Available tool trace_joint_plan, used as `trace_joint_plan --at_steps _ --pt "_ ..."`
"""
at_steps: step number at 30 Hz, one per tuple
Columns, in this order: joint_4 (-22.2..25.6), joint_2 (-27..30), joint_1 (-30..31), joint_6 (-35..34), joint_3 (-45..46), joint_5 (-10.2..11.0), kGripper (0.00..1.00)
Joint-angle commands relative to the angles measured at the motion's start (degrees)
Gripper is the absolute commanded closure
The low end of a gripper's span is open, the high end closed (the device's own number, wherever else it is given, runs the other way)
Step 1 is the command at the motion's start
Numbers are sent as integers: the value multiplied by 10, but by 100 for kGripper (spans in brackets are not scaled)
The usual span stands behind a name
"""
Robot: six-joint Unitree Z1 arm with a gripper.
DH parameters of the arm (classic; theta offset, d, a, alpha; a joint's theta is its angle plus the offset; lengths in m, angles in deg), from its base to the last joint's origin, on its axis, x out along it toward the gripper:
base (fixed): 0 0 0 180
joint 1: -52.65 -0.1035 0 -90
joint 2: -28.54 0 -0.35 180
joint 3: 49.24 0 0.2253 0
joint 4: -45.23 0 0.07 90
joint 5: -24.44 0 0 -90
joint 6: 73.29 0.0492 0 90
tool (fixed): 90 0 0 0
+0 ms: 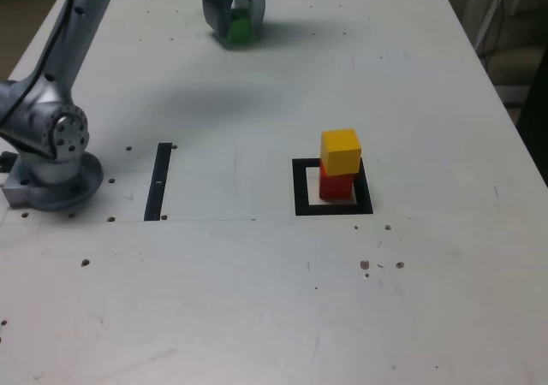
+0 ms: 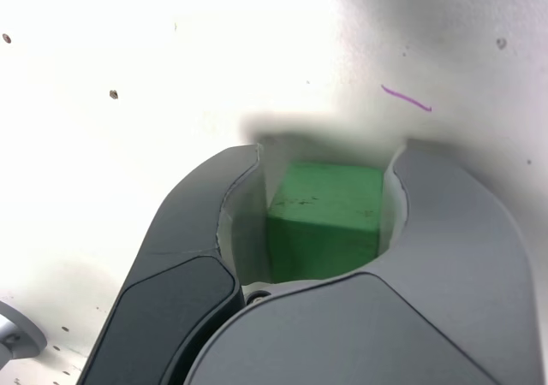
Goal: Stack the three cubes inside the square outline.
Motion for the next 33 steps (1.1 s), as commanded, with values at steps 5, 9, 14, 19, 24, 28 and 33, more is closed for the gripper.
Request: trace_joint_plan --at_steps 5,9,14,19,24,28,33 --pt "19 28 25 9 -1 -5 81" --pt "24 61 63 17 1 -10 82" --pt "29 112 133 16 17 -13 83" --pt "30 179 209 -5 68 -11 85" --pt "29 259 290 -49 138 -10 86" --pt "30 302 371 -102 177 -13 86" --pt "30 319 485 -181 196 -20 86"
